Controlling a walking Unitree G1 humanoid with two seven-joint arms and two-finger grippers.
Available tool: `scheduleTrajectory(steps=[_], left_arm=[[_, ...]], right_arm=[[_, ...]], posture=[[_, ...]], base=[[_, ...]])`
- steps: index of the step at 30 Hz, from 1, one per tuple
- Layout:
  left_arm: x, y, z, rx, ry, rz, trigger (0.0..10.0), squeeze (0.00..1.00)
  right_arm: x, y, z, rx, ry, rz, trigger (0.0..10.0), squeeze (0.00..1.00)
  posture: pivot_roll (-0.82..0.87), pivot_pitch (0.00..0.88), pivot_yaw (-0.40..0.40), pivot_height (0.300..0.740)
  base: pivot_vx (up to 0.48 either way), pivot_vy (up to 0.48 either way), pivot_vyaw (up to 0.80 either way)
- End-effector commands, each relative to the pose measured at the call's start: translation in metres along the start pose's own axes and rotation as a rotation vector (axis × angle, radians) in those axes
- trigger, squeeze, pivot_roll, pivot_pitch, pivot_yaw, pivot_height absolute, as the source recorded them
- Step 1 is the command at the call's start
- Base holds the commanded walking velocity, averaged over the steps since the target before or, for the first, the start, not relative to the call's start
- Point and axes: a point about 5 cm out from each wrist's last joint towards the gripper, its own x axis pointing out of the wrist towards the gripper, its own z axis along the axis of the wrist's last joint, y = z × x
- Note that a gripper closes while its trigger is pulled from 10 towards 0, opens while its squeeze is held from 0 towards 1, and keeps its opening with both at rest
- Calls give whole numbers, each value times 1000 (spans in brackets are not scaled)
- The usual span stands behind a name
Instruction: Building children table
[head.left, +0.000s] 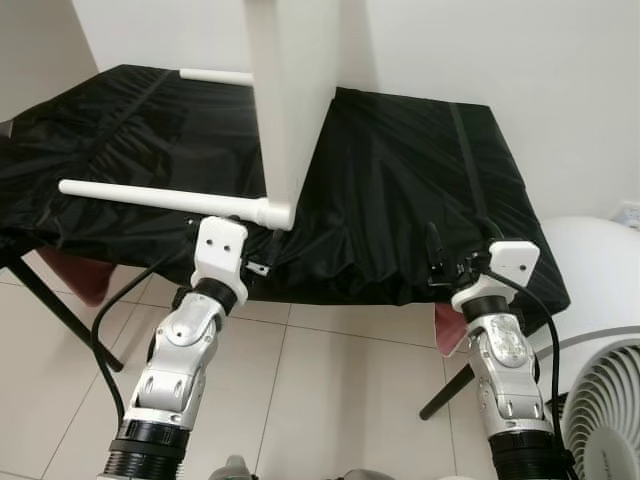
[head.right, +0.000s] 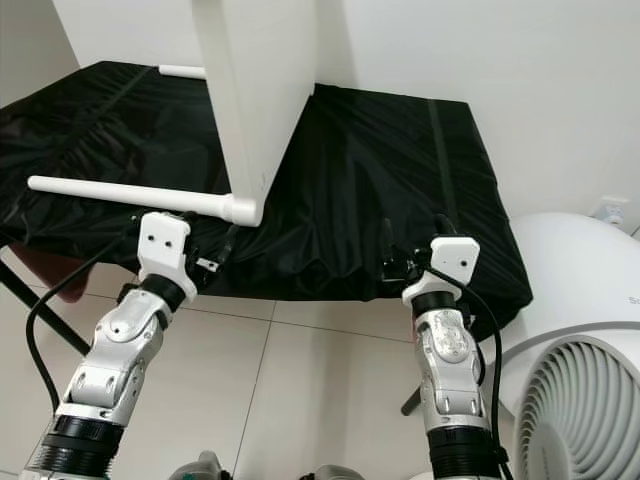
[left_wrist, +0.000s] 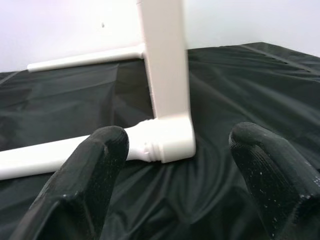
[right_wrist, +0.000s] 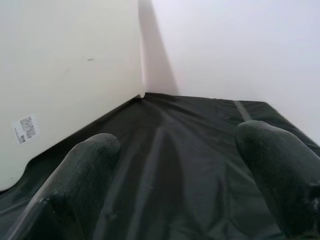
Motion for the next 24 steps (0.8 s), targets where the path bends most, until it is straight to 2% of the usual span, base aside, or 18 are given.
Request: scheduleTrajectory(steps=[1,10,24], left_arm=[[-2,0,-1,-13,12,6,10000,0],[-4,1,-1,-14,14,14,10000,0],[-13,4,3,-40,-1,32,10000,0]], right_arm=[[0,0,0,4,2,4,10000,0],[-1,0,0,5,5,9,10000,0],[-3,12,2,23,4,89,10000,0]], posture=[[-31,0,-32,740],[-29,4,-34,740],[-14,22,-49,740]], base=[[0,0,0],[0,0,0],[0,0,0]])
